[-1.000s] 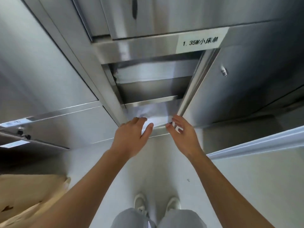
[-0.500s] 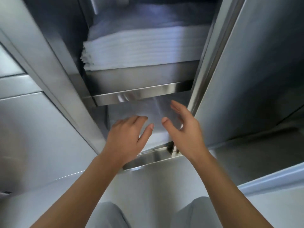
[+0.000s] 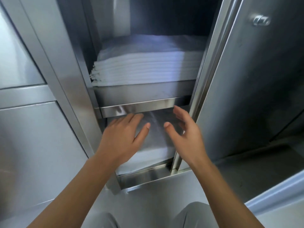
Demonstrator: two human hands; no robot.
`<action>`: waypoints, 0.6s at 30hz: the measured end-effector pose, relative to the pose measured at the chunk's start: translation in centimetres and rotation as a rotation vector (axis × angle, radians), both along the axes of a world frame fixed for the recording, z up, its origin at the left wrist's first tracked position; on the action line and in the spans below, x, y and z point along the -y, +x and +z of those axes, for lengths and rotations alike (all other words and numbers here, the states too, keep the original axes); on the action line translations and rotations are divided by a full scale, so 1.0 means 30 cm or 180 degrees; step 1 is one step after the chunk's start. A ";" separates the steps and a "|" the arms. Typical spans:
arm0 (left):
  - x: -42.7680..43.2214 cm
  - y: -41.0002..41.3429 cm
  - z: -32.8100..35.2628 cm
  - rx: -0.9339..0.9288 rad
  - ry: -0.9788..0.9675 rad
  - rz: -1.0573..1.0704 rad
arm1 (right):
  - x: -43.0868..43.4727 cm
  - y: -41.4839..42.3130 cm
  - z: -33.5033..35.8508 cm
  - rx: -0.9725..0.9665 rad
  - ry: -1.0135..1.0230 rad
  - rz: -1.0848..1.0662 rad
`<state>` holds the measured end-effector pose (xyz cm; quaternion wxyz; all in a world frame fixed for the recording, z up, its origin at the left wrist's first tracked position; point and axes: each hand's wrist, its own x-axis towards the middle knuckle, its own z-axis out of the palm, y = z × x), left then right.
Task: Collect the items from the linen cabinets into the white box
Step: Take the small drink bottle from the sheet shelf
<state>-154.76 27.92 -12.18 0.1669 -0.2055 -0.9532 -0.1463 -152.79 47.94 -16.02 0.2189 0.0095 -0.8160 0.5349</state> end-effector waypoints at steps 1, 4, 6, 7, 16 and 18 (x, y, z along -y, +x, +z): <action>-0.006 -0.007 0.013 -0.0049 0.0026 -0.0016 | -0.008 0.003 0.015 -0.0041 -0.0007 -0.0054; -0.035 -0.030 0.054 -0.0201 0.0100 -0.0073 | -0.041 0.015 0.058 -0.0288 0.0022 -0.0345; -0.063 -0.040 0.083 -0.0310 0.0151 -0.0117 | -0.062 0.022 0.088 -0.0548 -0.0034 -0.0670; -0.078 -0.042 0.098 -0.0343 0.0173 -0.0152 | -0.073 0.023 0.104 -0.0679 -0.0093 -0.0847; -0.210 -0.070 0.186 -0.0516 0.0072 -0.0473 | -0.174 -0.059 0.157 -0.0787 0.0580 -0.1682; -0.225 -0.076 0.179 -0.0544 0.0056 -0.0505 | -0.176 -0.078 0.140 -0.0538 0.0628 -0.1777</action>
